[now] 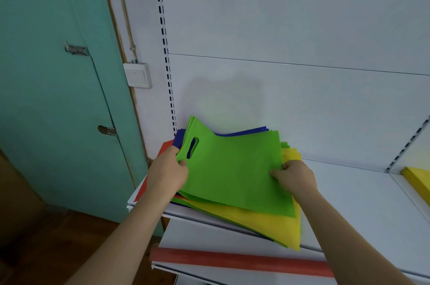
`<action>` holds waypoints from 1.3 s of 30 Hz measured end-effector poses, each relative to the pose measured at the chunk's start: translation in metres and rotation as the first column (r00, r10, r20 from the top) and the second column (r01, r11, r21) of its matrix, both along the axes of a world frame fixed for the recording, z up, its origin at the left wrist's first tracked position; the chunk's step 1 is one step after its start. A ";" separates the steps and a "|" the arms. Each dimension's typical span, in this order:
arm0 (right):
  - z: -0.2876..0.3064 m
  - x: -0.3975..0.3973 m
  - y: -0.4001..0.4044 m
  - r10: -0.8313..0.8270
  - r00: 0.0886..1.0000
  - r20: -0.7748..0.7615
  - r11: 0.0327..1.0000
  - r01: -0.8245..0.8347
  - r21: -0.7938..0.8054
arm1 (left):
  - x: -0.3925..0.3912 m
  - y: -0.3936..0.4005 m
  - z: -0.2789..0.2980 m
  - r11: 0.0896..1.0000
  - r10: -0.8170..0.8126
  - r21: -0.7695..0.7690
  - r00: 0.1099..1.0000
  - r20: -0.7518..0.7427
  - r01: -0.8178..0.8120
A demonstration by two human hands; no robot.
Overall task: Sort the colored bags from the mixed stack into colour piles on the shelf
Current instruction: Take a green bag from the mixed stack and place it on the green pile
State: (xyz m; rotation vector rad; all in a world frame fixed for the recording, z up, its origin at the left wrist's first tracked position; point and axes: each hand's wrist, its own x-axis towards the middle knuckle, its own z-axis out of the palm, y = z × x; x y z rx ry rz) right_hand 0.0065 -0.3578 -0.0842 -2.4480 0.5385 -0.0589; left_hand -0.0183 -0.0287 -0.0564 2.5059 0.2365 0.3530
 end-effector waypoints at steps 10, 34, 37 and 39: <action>0.027 -0.029 -0.007 -0.135 0.808 0.573 0.972 -0.005 0.236 | 0.002 -0.004 0.003 0.962 -0.089 -0.202 0.907 0.413 0.186; 0.010 -0.163 -0.073 -0.237 0.576 0.783 0.962 0.254 0.105 | 0.010 -0.129 -0.009 0.754 -0.281 -0.444 0.848 0.450 0.485; 0.005 -0.199 -0.111 -0.213 0.571 0.793 0.945 0.328 0.018 | -0.004 -0.171 -0.009 0.739 -0.291 -0.455 0.845 0.448 0.496; 0.000 -0.228 -0.139 -0.256 0.570 0.781 0.917 0.399 0.010 | -0.019 -0.202 -0.007 0.714 -0.309 -0.469 0.835 0.455 0.519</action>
